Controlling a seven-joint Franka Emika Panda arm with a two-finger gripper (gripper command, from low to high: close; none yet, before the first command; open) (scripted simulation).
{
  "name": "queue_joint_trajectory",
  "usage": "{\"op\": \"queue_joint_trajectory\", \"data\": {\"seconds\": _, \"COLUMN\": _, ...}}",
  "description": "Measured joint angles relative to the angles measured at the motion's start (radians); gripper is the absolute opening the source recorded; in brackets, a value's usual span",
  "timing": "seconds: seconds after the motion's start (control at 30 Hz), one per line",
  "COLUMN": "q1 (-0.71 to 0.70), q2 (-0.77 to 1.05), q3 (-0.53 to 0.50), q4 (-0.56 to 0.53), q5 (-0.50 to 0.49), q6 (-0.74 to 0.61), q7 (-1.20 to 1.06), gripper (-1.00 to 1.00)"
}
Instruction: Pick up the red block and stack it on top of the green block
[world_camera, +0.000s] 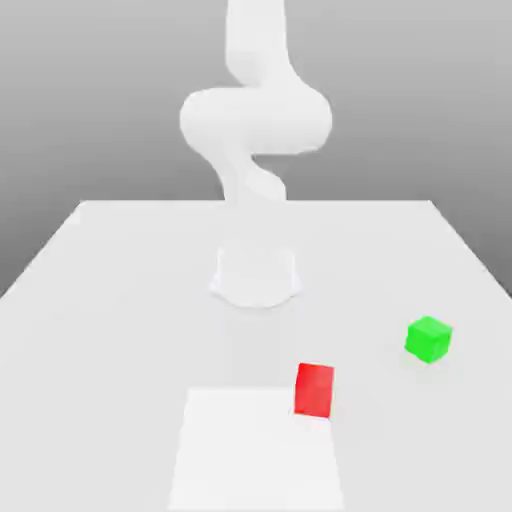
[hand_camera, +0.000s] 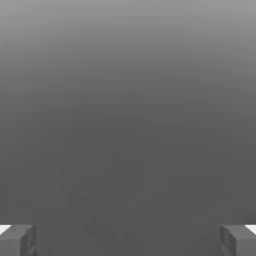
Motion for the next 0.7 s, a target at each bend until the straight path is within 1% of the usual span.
{"op": "queue_joint_trajectory", "data": {"seconds": 0.27, "q1": 0.137, "q2": 0.223, "q3": -0.065, "q4": -0.192, "q5": -0.036, "q6": 0.163, "q7": -0.337, "gripper": 0.00}}
{"op": "queue_joint_trajectory", "data": {"seconds": 0.7, "q1": 0.316, "q2": 0.579, "q3": -0.136, "q4": -0.495, "q5": -0.036, "q6": 0.423, "q7": -0.911, "gripper": 0.00}}
